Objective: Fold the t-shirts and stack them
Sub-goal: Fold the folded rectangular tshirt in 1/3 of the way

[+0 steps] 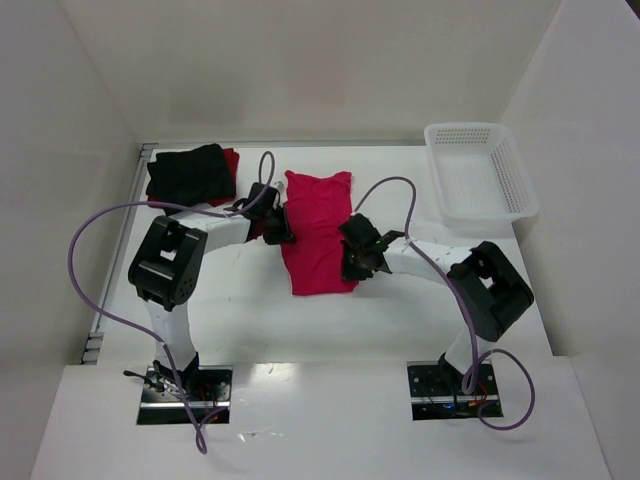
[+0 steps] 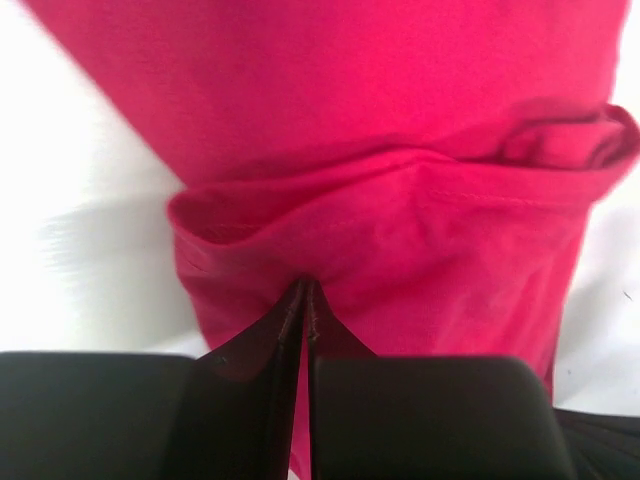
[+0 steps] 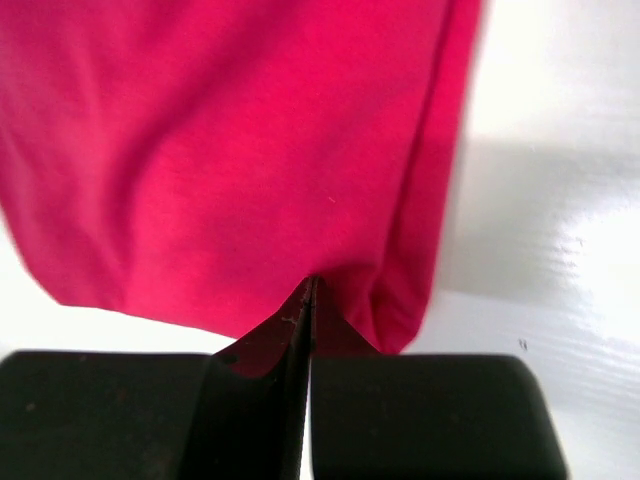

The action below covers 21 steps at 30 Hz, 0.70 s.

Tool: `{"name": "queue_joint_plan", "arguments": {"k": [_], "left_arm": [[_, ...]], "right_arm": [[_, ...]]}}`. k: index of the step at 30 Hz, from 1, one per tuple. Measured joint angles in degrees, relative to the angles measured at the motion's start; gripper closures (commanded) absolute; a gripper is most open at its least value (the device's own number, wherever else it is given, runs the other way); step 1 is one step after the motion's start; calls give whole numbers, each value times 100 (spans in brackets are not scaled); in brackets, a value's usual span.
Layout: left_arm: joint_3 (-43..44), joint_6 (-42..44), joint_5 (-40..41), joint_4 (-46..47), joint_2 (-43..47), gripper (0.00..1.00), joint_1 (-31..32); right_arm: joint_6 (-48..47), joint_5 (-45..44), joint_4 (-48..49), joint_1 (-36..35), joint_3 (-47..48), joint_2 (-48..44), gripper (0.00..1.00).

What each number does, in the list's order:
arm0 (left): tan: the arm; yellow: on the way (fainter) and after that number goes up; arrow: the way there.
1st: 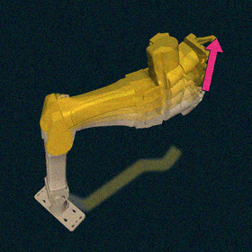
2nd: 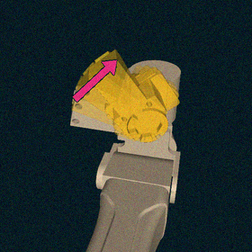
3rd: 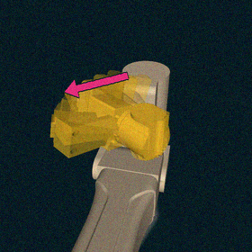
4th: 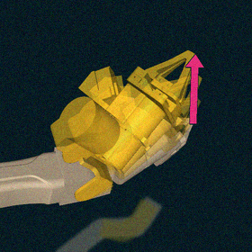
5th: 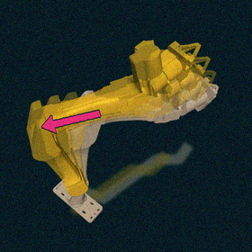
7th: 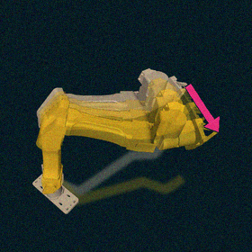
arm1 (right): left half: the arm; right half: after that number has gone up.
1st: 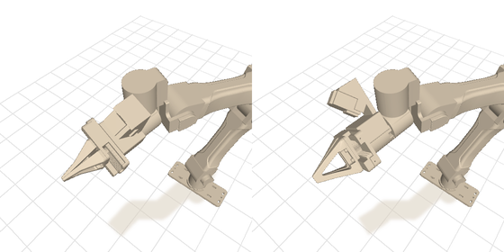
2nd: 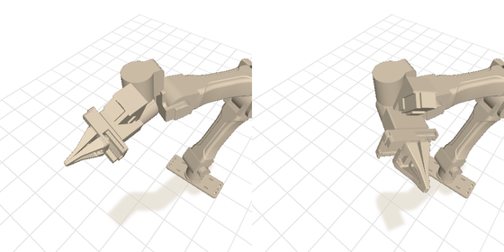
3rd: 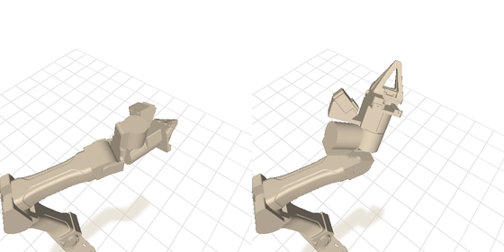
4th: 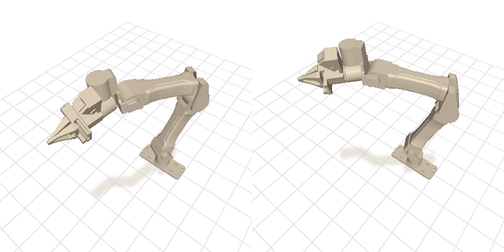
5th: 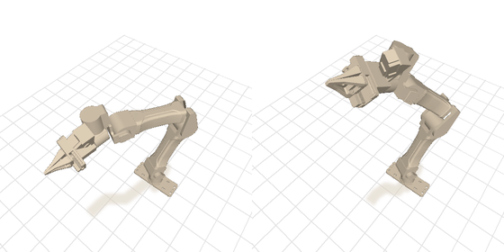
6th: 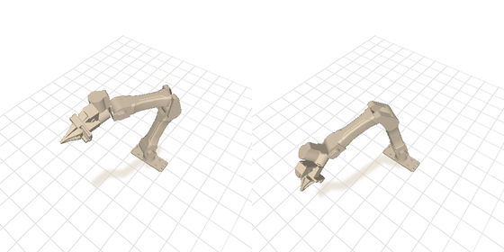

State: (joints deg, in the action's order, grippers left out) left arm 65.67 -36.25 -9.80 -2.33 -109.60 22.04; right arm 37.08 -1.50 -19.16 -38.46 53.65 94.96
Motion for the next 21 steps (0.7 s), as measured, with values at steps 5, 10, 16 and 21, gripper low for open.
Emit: {"name": "queue_joint_plan", "arguments": {"k": [5,10,16,21], "left_arm": [[4,-22,9,48,-59,90,-122],[35,-13,35,70,-68,90,-278],[127,39,59,17,-72,86,-448],[238,184,-28,-107,2,68,-503]], "right_arm": [[109,-28,-13,-42,-127,0,100],[188,-48,48,-81,-258,-46,100],[232,-96,44,-94,-553,-363,100],[249,-160,-160,-98,-632,-761,84]]}}
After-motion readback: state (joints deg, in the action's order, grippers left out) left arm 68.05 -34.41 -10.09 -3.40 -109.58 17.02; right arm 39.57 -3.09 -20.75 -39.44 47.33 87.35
